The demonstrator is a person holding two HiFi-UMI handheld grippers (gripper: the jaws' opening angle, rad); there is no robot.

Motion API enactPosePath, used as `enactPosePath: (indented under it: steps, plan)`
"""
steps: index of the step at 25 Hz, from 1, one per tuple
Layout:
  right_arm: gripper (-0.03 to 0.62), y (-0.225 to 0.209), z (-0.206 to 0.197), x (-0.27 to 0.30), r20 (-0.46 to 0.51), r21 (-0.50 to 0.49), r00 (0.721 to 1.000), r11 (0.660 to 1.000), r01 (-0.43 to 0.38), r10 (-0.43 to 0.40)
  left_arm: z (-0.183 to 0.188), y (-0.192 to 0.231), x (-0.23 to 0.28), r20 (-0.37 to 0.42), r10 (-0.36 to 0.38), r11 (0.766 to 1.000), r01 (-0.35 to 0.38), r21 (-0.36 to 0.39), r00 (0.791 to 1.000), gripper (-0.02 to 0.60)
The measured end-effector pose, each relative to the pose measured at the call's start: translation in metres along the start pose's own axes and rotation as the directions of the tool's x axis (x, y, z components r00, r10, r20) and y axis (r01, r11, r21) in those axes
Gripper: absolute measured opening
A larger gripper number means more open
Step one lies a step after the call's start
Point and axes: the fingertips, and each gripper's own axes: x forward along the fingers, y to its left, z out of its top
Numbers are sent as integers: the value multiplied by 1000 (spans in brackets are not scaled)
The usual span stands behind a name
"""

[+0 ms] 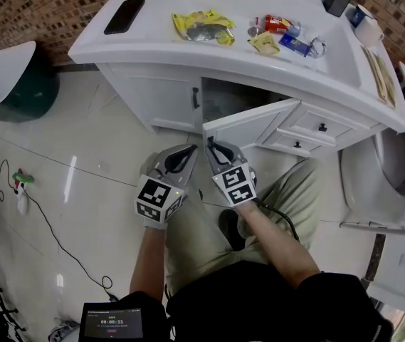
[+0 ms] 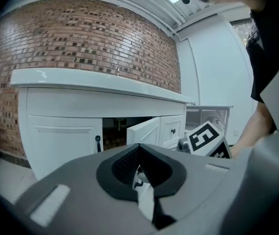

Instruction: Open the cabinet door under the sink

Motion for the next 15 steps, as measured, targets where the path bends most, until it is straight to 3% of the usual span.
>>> enactPosePath:
  steps: [7,15]
  plan:
    - [34,14,-19,-38,-10,-21,998,998,-67,67,6,-4,5,32,-30,999,30,-13,999,18]
    - [35,19,-40,-83,3,-43,994,993,-109,109,0,-50,28,-32,-154,987,155,40,988,17]
